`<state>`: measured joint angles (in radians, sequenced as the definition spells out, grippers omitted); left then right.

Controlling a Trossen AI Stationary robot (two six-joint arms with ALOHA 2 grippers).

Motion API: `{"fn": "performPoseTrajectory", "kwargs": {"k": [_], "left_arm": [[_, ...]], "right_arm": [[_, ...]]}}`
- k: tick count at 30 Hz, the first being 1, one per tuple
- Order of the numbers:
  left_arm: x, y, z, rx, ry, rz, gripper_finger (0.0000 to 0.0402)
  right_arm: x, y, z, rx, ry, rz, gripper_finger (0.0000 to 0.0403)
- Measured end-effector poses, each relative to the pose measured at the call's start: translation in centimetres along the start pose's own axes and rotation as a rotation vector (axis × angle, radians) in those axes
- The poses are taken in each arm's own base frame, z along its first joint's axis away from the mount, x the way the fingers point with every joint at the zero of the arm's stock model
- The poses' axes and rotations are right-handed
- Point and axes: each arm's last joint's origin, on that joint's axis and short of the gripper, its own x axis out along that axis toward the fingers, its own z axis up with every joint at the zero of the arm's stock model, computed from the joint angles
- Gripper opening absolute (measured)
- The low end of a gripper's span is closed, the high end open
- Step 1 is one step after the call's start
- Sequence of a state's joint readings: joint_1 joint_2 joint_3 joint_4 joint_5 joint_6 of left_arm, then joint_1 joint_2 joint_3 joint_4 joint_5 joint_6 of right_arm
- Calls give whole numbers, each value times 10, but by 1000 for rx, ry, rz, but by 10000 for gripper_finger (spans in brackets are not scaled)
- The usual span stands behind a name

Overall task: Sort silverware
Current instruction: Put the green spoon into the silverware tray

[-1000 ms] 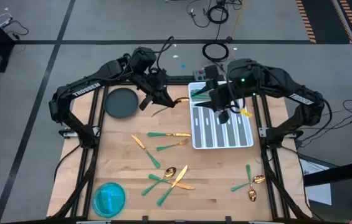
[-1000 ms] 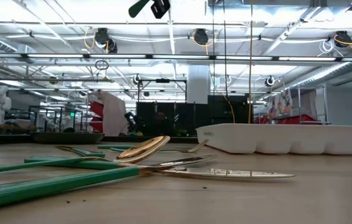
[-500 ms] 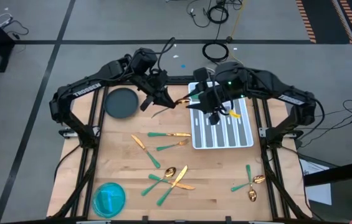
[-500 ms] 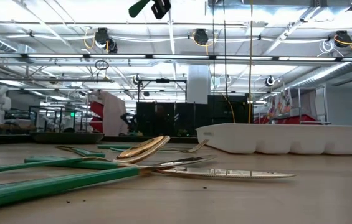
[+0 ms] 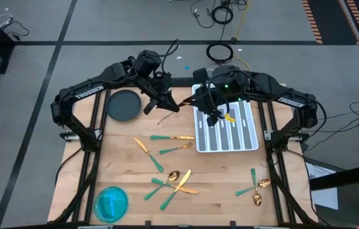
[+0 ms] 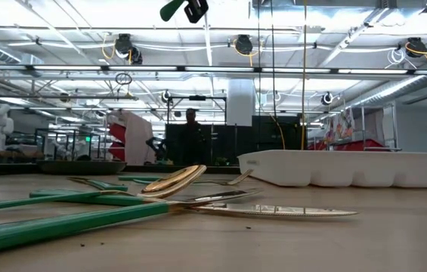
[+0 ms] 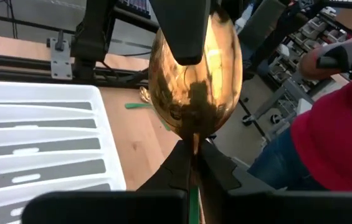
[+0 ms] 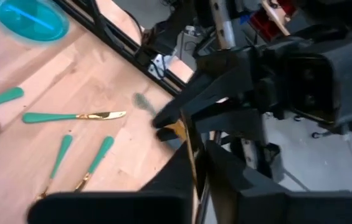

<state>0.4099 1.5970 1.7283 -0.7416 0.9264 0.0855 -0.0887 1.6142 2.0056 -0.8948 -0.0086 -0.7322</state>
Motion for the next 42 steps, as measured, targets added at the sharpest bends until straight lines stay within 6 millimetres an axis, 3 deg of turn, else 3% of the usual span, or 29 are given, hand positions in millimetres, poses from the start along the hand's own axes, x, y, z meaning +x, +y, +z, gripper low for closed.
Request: {"fn": "performPoseTrajectory", "kwargs": {"k": [8, 19, 24, 27, 30, 37, 42], "left_arm": [[1, 3, 0, -1, 7, 72, 18], [-1, 6, -5, -29, 52, 209, 184], [-4, 6, -11, -56, 115, 341, 221], [-11, 0, -13, 3, 169, 457, 224], [-18, -9, -12, 57, 187, 544, 224], [-33, -22, -7, 106, 165, 684, 225], [-34, -23, -5, 119, 151, 712, 225]], "right_arm": [[0, 0, -3, 18, 63, -33, 2], [0, 4, -7, 40, 129, -34, 0], [-13, 5, -13, 99, 238, -82, 0], [-37, 2, -16, 206, 242, -149, 0], [-74, -3, -16, 322, 194, -264, 0], [-175, -7, -20, 673, 59, -773, 0], [-219, 1, -28, 915, -14, -1077, 0]]}}
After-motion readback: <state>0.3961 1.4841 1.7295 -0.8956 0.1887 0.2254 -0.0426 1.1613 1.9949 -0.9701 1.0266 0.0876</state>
